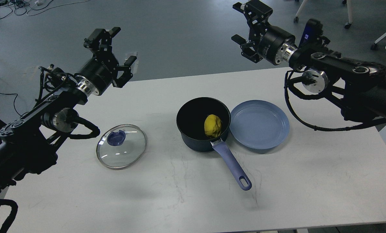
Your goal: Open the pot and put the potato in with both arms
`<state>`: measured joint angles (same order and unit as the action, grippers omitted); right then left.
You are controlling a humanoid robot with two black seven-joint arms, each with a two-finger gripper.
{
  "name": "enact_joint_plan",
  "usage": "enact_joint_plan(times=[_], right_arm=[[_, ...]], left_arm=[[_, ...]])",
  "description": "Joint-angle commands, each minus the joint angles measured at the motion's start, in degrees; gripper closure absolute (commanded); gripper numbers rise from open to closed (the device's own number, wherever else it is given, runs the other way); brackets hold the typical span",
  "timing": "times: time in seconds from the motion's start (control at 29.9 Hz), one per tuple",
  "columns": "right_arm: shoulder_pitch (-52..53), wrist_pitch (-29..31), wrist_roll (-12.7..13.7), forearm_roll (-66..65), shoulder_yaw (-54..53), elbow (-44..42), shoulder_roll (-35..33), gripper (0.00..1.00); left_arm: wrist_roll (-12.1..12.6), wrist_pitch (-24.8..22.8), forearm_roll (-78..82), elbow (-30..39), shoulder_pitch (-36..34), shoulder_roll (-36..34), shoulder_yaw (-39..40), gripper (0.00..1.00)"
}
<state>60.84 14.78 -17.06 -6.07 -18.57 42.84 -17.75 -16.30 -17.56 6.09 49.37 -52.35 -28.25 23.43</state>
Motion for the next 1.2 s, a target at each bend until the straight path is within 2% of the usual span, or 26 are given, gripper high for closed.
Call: enact_joint_plan(times=[0.0, 0.1, 0.27, 0.47, 0.74, 1.17], right_arm=[[-1.9, 0.5, 3.9, 0.3, -3.6, -1.6, 0.7, 0.02], [-1.8, -1.4, 7.0, 0.3, -3.8, -1.9, 2.8, 0.02], [-1.8, -6.5, 9.5, 0.3, -4.0, -1.9, 4.4, 0.02], [-1.7, -7.1, 12.7, 0.4, -4.2, -2.0, 4.7, 0.02], [-1.9, -10.0, 12.0, 0.3, -5.3, -2.5, 4.9, 0.00], [-2.4, -9.8, 12.0, 0.2, -4.5, -2.0, 5.3, 0.00]], left_arm=[[2.6, 0.0, -2.3, 0.0, 0.5, 0.3, 0.0, 0.02], [3.2, 0.0, -3.5, 0.0, 0.8, 0.5, 0.0, 0.02], [3.3, 0.0, -3.5, -0.2, 0.8, 0.8, 0.0, 0.02], [6.9, 0.5, -4.0, -0.9, 1.5, 1.4, 0.2, 0.02], [7.0, 0.1, -4.2, -0.9, 1.6, 1.4, 0.2, 0.02], [6.7, 0.1, -4.2, -0.9, 2.3, 1.3, 0.2, 0.02]])
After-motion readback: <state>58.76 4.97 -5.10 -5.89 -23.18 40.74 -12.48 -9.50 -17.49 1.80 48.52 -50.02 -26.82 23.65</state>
